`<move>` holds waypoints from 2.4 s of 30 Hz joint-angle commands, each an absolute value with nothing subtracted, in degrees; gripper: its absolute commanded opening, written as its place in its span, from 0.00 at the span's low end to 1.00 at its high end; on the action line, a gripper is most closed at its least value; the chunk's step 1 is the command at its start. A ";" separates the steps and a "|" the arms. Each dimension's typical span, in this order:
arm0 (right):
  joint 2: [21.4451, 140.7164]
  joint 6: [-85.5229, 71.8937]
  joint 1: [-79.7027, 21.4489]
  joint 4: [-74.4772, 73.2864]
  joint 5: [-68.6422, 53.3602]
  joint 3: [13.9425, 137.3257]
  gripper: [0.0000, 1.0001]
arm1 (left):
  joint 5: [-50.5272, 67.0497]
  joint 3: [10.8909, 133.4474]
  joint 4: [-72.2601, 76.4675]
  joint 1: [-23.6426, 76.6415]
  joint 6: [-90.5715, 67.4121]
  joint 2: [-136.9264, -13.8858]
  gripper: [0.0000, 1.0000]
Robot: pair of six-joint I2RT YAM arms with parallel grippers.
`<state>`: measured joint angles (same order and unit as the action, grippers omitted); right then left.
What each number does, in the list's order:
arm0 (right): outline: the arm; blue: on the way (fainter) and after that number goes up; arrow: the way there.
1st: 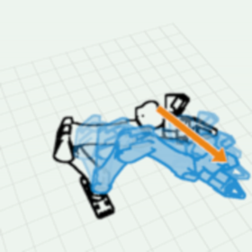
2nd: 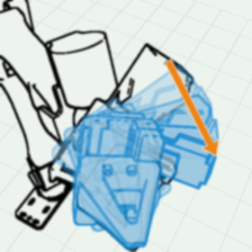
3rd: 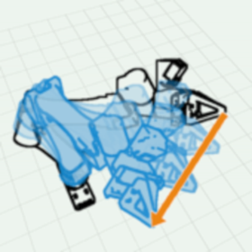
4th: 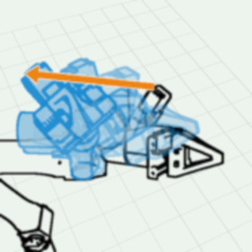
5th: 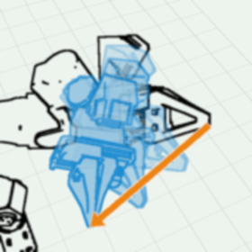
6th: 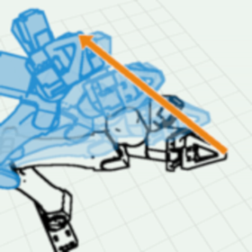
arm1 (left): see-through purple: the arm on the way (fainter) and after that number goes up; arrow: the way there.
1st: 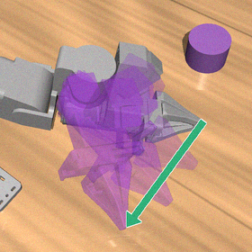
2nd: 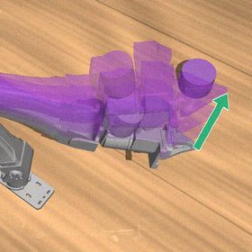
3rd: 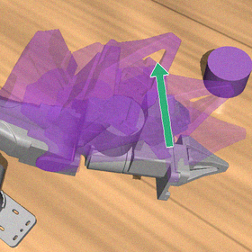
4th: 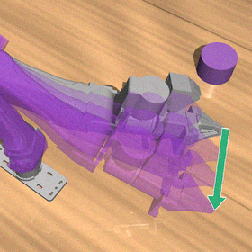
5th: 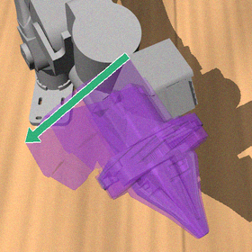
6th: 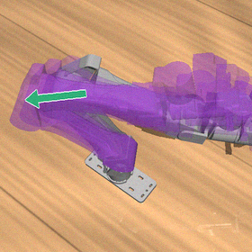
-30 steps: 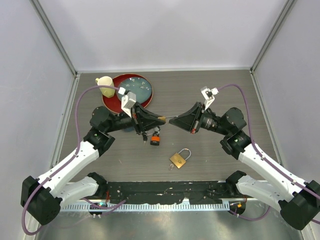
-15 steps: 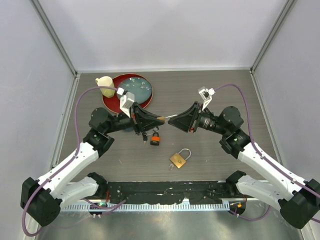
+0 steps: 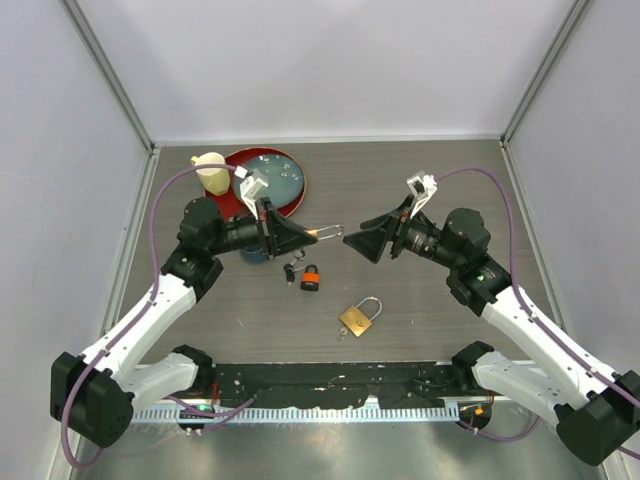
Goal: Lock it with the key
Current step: Lock the lock.
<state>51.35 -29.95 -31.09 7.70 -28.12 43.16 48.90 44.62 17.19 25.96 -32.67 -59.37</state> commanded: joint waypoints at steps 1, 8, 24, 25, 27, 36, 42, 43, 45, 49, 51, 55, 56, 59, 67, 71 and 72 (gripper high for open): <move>51.06 -27.16 -28.31 7.21 -31.01 45.79 0.88 | 53.70 48.34 10.03 24.00 -31.64 -59.24 0.00; 55.27 -30.66 -26.54 15.72 -46.02 44.56 0.74 | 57.74 49.66 1.06 23.29 -29.62 -58.19 0.00; 60.20 -31.11 -28.21 17.49 -53.26 45.61 0.49 | 63.02 48.78 9.66 23.29 -37.61 -60.73 0.00; 60.64 -31.11 -28.39 17.66 -53.17 45.62 0.48 | 63.28 48.61 10.19 23.29 -37.97 -60.82 0.00; 60.99 -30.76 -29.09 17.93 -52.91 45.62 0.44 | 62.93 48.43 10.90 23.29 -37.97 -60.82 0.00; 61.79 -31.46 -29.27 19.34 -53.09 46.05 0.26 | 62.84 47.55 15.03 23.29 -40.43 -61.43 0.00; 61.70 -31.73 -29.36 20.04 -52.91 45.79 0.15 | 63.98 47.55 15.91 23.29 -40.96 -62.14 0.00; 61.70 -31.73 -29.27 19.87 -52.74 46.05 0.17 | 64.25 47.64 15.91 23.29 -40.96 -62.05 0.00; 61.26 -30.77 -29.27 18.73 -52.03 46.23 0.22 | 64.60 47.81 15.73 23.29 -40.78 -62.40 0.00; 60.47 -30.32 -29.36 18.72 -51.33 46.23 0.44 | 64.86 47.90 14.94 23.29 -40.17 -62.58 0.00; 60.38 -30.06 -29.36 18.20 -51.33 46.58 0.47 | 64.95 47.90 15.03 23.29 -40.43 -62.66 0.00; 60.47 -30.76 -29.27 19.59 -51.59 46.85 0.47 | 65.13 47.81 15.55 23.29 -40.43 -62.58 0.00; 60.99 -31.11 -29.35 19.95 -51.77 47.11 0.47 | 65.13 47.90 15.73 23.29 -40.60 -62.58 0.00; 61.35 -31.20 -29.27 19.69 -52.38 47.81 0.38 | 65.21 47.55 16.96 23.29 -41.57 -62.67 0.00; 61.00 -30.50 -29.27 19.86 -52.91 47.11 0.11 | 65.13 46.58 20.65 23.29 -43.42 -63.02 0.00; 60.38 -30.15 -29.27 19.95 -52.65 46.58 0.07 | 65.30 46.14 23.99 23.29 -46.39 -63.81 0.00; 60.21 -30.06 -29.35 19.95 -52.47 46.50 0.06 | 65.30 46.14 24.60 23.38 -46.75 -63.98 0.00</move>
